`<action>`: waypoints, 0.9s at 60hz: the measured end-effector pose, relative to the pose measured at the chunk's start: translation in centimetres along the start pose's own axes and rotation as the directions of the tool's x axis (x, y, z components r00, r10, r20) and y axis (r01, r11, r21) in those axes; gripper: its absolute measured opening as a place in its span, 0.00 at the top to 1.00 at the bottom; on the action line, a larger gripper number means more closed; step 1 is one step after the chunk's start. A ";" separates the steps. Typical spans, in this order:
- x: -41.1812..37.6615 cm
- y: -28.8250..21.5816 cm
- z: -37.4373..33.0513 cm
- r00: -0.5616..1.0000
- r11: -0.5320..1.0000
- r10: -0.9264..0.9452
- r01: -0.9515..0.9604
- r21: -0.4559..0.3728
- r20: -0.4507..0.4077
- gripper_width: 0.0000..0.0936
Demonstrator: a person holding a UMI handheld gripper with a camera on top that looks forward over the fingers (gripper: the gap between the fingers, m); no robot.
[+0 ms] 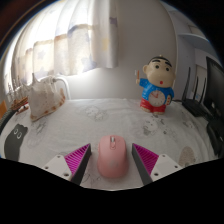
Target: Arrange mouse
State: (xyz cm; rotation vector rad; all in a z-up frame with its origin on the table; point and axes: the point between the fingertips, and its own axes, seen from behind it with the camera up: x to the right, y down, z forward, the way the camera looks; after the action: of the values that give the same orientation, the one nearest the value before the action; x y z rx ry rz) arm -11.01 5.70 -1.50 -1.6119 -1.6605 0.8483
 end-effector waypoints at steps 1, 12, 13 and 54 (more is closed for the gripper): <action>0.0 0.0 0.1 1.000 1.000 0.003 -0.003 -0.004 0.000 0.10; 0.1 -0.2 0.4 1.000 1.000 0.009 -0.009 -0.015 0.002 0.48; 0.5 -0.4 0.3 1.000 1.000 0.014 -0.014 -0.009 -0.013 0.53; -35.7 -5.7 -11.9 0.939 0.999 -0.016 0.027 -0.028 0.342 0.60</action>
State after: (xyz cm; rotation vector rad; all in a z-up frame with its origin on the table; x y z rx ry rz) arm -3.85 -30.11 9.20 -1.5271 -1.9334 1.1479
